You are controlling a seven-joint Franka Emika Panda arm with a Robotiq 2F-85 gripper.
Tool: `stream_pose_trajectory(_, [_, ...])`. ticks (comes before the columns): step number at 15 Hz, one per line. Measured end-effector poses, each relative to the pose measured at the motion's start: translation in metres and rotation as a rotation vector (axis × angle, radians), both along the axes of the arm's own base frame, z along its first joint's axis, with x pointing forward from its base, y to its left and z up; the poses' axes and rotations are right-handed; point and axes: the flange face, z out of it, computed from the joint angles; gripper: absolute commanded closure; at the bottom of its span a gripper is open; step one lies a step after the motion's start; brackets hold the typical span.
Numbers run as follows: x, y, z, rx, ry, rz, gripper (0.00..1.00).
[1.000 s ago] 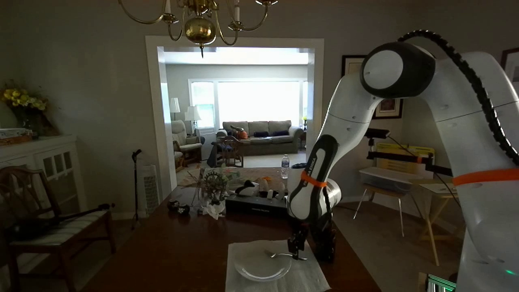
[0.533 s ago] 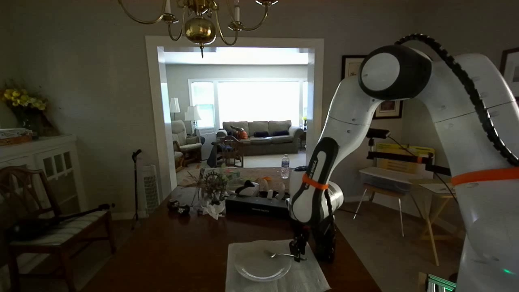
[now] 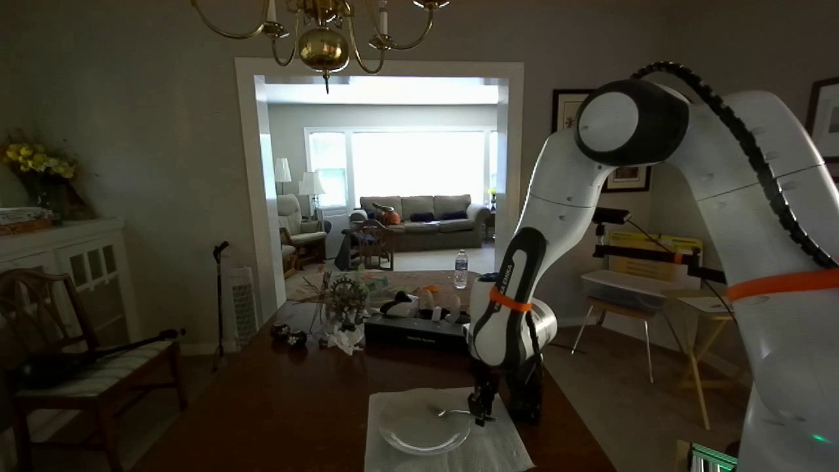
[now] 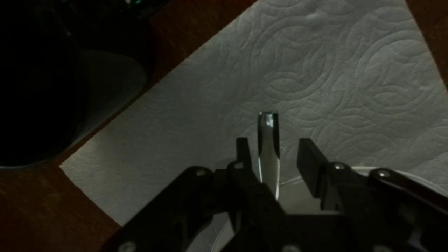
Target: Put the silver fork in the black mug then place the mug on the white plate.
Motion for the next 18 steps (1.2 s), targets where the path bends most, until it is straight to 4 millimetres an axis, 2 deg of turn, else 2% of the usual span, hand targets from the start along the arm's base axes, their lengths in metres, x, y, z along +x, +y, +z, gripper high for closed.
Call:
stream_pose_trajectory(6, [-0.002,-0.002,-0.007,-0.002,-0.014,0.014,0.73])
stream_pose_trajectory(7, [-0.001,-0.003,-0.008,-0.004,-0.023,0.018,0.94])
stream_pose_trajectory(8, [-0.001,-0.003,-0.008,-0.006,-0.032,0.022,0.94])
stream_pose_trajectory(9, [-0.001,-0.004,-0.009,-0.008,-0.043,0.026,0.99])
stream_pose_trajectory(11, [0.0,-0.004,-0.01,-0.012,-0.064,0.033,0.96])
stream_pose_trajectory(18, [0.001,-0.001,-0.006,-0.021,-0.087,0.057,0.96])
